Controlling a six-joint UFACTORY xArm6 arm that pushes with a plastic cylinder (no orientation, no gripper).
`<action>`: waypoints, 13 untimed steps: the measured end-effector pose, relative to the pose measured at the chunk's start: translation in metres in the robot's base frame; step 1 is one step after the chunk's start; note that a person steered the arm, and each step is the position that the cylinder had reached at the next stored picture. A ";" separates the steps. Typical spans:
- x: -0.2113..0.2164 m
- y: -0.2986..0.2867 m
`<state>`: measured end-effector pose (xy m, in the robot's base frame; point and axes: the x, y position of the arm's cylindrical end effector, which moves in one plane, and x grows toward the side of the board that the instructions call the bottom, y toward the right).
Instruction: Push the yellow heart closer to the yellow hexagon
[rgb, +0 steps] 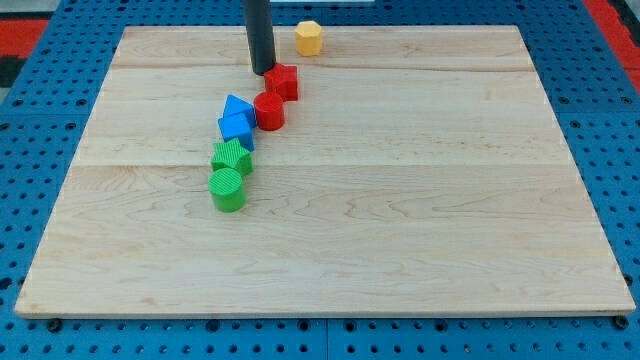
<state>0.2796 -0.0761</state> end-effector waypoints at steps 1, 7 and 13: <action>-0.004 0.000; -0.026 -0.015; -0.039 -0.009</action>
<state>0.2407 -0.0854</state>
